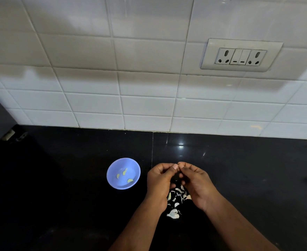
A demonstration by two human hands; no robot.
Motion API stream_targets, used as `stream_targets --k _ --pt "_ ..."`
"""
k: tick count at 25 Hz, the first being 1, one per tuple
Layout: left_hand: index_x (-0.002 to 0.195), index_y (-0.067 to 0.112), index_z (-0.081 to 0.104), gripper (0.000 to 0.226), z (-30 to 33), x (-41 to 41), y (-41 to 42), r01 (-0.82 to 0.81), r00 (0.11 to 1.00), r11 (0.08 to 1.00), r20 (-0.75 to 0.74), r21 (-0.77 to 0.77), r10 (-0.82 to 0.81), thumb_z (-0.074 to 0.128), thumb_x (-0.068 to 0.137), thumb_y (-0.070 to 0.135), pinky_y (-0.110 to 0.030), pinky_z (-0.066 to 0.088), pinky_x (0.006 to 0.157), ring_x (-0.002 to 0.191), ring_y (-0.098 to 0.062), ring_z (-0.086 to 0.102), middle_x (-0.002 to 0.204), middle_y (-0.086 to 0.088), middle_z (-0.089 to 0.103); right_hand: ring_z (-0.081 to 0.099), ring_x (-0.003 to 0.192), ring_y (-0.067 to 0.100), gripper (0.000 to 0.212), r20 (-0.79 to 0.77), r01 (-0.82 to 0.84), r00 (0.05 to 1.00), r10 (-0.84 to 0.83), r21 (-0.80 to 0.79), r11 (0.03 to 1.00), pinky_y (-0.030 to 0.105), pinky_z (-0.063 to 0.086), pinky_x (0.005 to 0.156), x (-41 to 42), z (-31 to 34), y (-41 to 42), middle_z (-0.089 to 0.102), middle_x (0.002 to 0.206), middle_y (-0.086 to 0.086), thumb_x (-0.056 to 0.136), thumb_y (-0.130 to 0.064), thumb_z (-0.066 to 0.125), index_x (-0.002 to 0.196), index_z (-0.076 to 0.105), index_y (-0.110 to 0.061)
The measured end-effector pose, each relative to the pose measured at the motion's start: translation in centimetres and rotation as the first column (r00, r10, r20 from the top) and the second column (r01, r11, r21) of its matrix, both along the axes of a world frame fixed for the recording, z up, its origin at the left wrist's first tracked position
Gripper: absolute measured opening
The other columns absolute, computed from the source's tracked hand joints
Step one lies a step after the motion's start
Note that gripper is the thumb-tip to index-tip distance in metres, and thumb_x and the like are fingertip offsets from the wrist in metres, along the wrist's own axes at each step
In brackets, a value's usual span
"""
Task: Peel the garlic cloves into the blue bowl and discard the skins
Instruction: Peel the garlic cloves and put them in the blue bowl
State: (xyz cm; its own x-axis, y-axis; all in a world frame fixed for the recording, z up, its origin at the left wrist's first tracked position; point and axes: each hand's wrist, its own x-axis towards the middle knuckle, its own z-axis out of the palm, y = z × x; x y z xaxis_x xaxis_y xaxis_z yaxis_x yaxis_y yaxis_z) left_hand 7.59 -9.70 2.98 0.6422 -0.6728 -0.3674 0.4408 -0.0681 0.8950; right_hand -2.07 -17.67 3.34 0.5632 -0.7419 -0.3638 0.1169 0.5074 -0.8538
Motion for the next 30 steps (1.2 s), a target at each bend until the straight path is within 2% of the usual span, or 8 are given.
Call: stream_targets --k 3,7,13,19,24,28,30 --pt "0.093 0.009 0.077 0.004 0.1 -0.6 -0.5 -0.07 0.997 0.996 -0.044 -0.061 0.068 0.074 0.095 0.009 -0.024 0.052 0.056 0.07 -0.01 0.07 0.081 -0.005 0.078 0.057 0.063 0.007 0.014 0.05 0.03 0.998 -0.036 0.113 0.993 0.021 0.046 0.054 0.7 0.3 0.3 0.068 0.078 0.002 0.101 -0.006 0.059 0.1 0.073 -0.005" --pt "0.092 0.01 0.077 0.006 -0.5 -1.1 -1.0 -0.124 0.988 0.989 -0.099 -0.082 0.115 0.073 0.096 0.008 -0.024 0.051 0.057 0.069 -0.011 0.068 0.08 -0.005 0.077 0.063 0.06 0.006 0.009 0.06 0.082 0.993 -0.102 0.276 0.958 0.019 0.051 0.052 1.0 0.3 0.5 0.07 0.075 0.001 0.1 -0.007 0.063 0.1 0.072 -0.007" --pt "0.095 0.005 0.076 0.004 -0.7 -2.5 -1.2 -0.207 0.962 0.976 -0.195 -0.066 0.191 0.072 0.097 0.006 -0.019 0.055 0.057 0.063 -0.005 0.067 0.075 -0.004 0.074 0.064 0.058 0.006 0.007 0.055 0.109 0.989 -0.138 0.367 0.924 0.017 0.055 0.054 0.6 0.2 1.1 0.07 0.077 0.002 0.099 -0.008 0.066 0.096 0.073 -0.007" --pt "0.099 0.004 0.077 0.005 -1.2 -2.8 -1.2 -0.201 0.953 0.979 -0.241 -0.042 0.185 0.073 0.096 0.007 -0.018 0.056 0.062 0.07 -0.007 0.07 0.082 -0.005 0.077 0.065 0.059 0.006 0.007 0.023 0.159 0.983 -0.181 0.377 0.912 0.018 0.058 0.056 0.4 -0.1 1.4 0.068 0.076 0.003 0.099 -0.009 0.066 0.098 0.073 -0.006" --pt "0.093 0.006 0.077 0.006 -1.3 -3.3 -0.8 -0.215 0.959 0.975 -0.199 -0.05 0.201 0.072 0.096 0.004 -0.019 0.059 0.065 0.068 -0.007 0.071 0.075 -0.002 0.076 0.064 0.061 0.006 0.011 0.025 0.171 0.98 -0.197 0.398 0.901 0.017 0.059 0.059 0.3 -0.2 2.0 0.069 0.074 0.003 0.1 -0.01 0.065 0.094 0.072 -0.004" --pt "0.092 0.008 0.076 0.006 -1.3 -2.9 -0.5 -0.149 0.978 0.989 -0.145 -0.005 0.147 0.072 0.096 0.006 -0.021 0.053 0.055 0.059 -0.008 0.062 0.072 -0.006 0.071 0.063 0.061 0.009 0.011 0.0 0.124 0.992 -0.128 0.251 0.96 0.021 0.057 0.057 -0.1 -0.6 1.9 0.067 0.074 0.005 0.101 -0.011 0.063 0.097 0.071 -0.004" --pt "0.095 0.014 0.076 0.005 -1.6 -2.5 -0.2 -0.108 0.994 0.994 0.006 -0.003 0.108 0.074 0.096 0.009 -0.026 0.058 0.06 0.063 -0.01 0.066 0.079 -0.005 0.075 0.063 0.062 0.011 0.013 -0.02 0.099 0.995 -0.097 0.172 0.98 0.024 0.056 0.057 -0.3 -0.3 1.7 0.068 0.076 0.007 0.101 -0.011 0.063 0.098 0.073 -0.003"
